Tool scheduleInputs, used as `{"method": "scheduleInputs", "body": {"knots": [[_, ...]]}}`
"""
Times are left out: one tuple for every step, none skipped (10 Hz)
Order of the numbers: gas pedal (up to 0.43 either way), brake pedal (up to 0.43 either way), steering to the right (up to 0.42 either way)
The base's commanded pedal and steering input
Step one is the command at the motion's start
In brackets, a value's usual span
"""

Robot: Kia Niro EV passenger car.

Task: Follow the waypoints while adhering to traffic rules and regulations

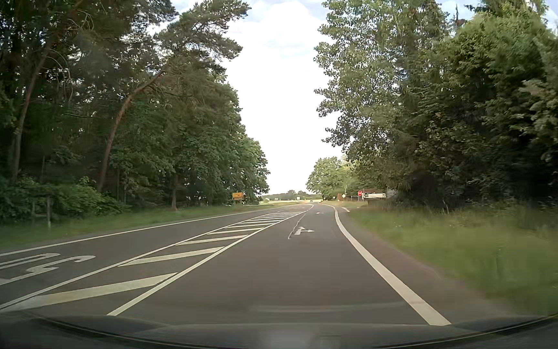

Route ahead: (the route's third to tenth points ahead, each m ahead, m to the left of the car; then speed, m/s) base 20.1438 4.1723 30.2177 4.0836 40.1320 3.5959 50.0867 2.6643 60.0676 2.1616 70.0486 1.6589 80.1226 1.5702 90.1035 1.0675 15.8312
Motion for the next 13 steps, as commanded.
{"method": "scheduleInputs", "body": {"knots": [[0.177, 0.03, 0.014], [0.169, 0.024, 0.014], [0.157, 0.03, 0.014], [0.138, 0.03, 0.014], [0.138, 0.03, 0.014], [0.138, 0.03, 0.014], [0.13, 0.03, 0.014], [0.13, 0.024, 0.014], [0.118, 0.03, 0.014], [0.118, 0.03, 0.013], [0.118, 0.03, 0.012], [0.118, 0.024, 0.011], [0.118, 0.03, 0.011]]}}
